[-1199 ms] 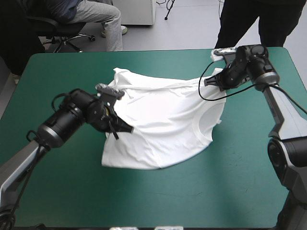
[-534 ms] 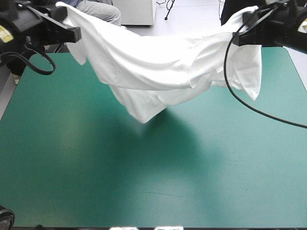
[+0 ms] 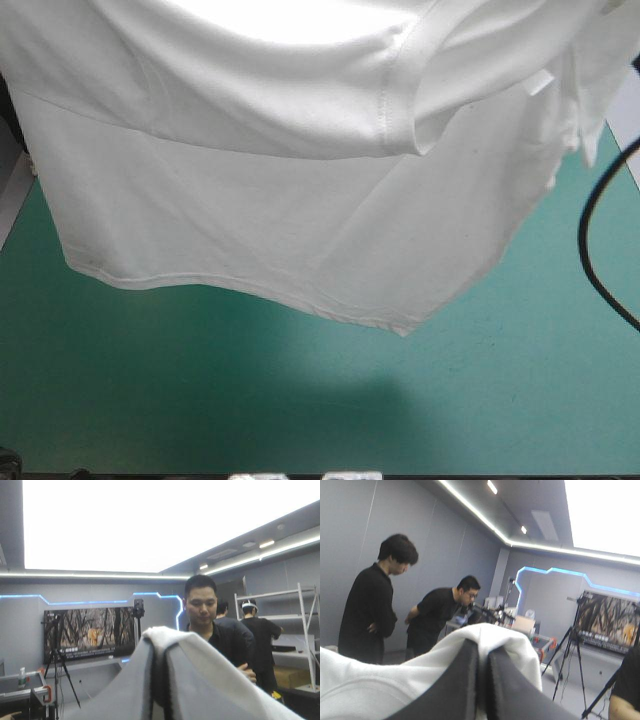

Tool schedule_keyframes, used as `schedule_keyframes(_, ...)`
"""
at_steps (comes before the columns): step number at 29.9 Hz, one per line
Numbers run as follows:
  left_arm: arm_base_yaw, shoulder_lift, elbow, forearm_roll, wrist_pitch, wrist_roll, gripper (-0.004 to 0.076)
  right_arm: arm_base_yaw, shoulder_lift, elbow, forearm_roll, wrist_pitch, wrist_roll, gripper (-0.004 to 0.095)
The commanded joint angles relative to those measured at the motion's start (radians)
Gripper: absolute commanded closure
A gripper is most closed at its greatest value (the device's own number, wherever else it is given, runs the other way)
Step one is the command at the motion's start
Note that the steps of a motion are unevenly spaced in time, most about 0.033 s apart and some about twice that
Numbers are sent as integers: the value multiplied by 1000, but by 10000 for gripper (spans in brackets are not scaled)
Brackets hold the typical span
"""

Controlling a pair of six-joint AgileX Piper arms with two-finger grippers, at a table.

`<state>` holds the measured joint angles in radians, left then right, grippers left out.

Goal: Fold the cloth

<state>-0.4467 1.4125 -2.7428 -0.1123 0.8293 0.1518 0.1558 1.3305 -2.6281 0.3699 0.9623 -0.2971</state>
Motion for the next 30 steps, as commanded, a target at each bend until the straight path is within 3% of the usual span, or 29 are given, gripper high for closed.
schedule_keyframes(1, 1, -27, -16, -17, -87, 8, 741, -6, -11, -51, 1, -123, -20, 925)
schedule_keyframes(4, 1, -30, -16, -10, -50, 16, 741, -6, -11, -50, -14, -110, -20, 925)
schedule_keyframes(14, 1, 101, 95, 192, 285, -29, 741, -6, 59, 184, -153, -35, 71, 925)
schedule_keyframes(22, 1, 288, 317, 335, 306, -101, 741, -6, 165, 444, -158, -46, 76, 925)
schedule_keyframes(30, 64, 540, 346, 314, 297, -152, 741, -6, 353, 583, -158, -84, 93, 925)
